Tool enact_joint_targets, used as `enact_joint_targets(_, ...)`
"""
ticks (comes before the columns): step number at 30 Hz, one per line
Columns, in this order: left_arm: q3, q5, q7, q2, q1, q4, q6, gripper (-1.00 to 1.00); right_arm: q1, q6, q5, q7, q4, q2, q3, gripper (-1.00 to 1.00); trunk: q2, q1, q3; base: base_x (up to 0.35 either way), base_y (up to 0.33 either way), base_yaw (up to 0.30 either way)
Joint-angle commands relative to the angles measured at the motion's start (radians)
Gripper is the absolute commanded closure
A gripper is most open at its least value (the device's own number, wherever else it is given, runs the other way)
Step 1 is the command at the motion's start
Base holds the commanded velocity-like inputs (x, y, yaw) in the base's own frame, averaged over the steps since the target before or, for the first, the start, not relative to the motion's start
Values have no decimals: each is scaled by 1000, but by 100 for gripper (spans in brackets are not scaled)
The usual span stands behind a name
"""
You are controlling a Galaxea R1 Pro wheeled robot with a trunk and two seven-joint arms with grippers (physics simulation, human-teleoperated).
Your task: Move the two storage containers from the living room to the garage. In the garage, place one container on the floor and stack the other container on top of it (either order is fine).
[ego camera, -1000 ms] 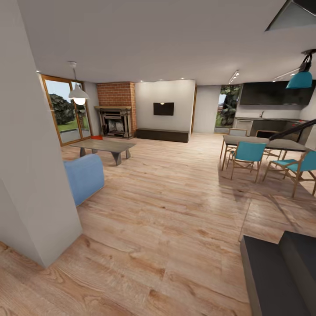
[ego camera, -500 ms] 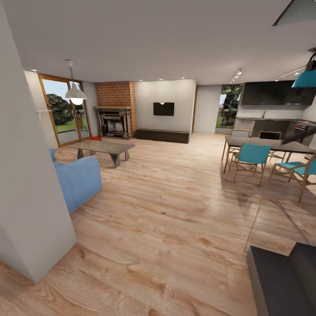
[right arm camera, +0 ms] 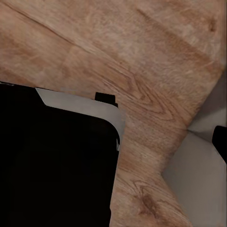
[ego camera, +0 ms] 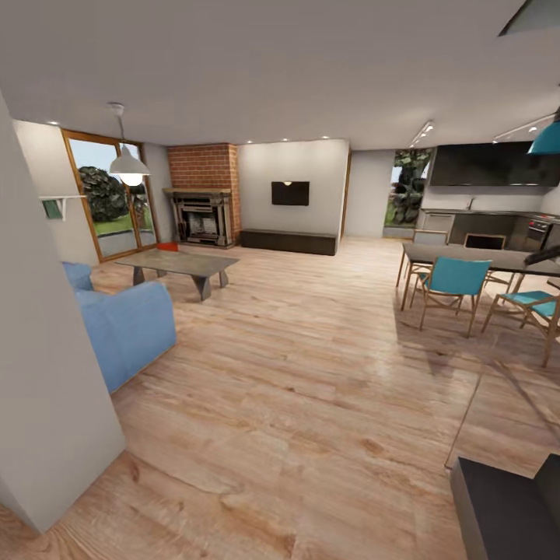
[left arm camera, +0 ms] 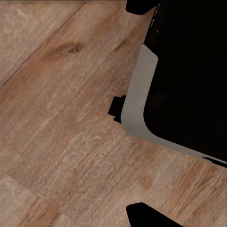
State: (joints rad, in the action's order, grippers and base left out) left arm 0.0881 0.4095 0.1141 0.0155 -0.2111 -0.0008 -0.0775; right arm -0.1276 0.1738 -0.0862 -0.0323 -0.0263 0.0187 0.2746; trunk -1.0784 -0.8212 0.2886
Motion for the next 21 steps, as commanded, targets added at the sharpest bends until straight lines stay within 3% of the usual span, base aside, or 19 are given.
enact_joint_targets(1,9,8,2,0,-1,0,-2,-100,-1,6,-9,-1,-3,0,8,-100,-1,-1,1,322,0,0)
enact_joint_targets(21,9,8,2,0,-1,0,-2,-100,-1,6,-9,-1,-3,-2,9,-100,-1,-1,1,322,0,0)
